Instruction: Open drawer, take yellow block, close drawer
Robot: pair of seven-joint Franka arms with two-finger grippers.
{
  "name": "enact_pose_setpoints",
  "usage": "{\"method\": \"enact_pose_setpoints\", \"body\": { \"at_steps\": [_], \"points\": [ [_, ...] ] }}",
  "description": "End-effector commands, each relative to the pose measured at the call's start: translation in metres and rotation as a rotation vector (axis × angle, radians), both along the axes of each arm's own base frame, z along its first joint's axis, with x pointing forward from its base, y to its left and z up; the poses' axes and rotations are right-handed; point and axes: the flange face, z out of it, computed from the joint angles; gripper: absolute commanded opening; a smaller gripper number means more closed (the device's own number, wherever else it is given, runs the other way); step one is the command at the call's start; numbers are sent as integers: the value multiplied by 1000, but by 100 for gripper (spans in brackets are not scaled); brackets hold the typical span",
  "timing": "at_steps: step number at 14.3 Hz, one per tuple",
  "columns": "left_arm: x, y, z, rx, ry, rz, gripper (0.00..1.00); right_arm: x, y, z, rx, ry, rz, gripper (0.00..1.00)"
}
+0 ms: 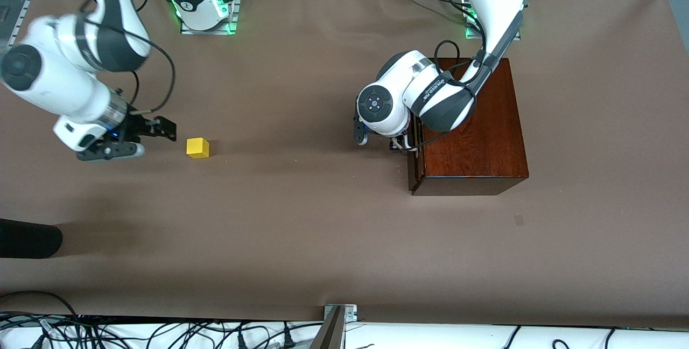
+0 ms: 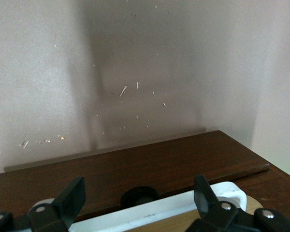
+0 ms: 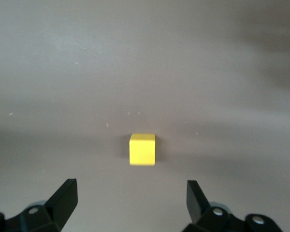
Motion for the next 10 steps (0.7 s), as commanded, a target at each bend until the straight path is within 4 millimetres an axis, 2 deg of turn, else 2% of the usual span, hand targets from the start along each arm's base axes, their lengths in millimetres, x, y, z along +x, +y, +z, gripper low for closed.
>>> {"method": "enact_pose_setpoints", "body": {
  "at_steps": [1, 3, 5, 6, 8, 9, 10],
  "points": [
    [-6, 8, 8, 24, -4, -42, 100, 6, -4, 72, -45, 28, 3, 100],
    [-7, 3, 10, 11, -20, -42, 100, 4, -5, 107, -41, 19, 31, 100],
    [-8, -1, 15, 4, -30, -36, 100, -16, -7, 145, -31, -29, 48, 100],
    [-6, -4, 25, -8, -46, -29, 100, -22, -9, 150, -30, -17, 46, 100],
    [-6, -6, 66, -16, -128, 77, 100, -22, -12, 159, -29, -38, 95, 100],
    [-6, -3, 88, -16, -171, 140, 100, -24, -13, 171, -30, -77, 130, 100],
    [-4, 3, 111, -23, -209, 180, 100, -25, -12, 173, -26, -78, 125, 100]
  ]
}}
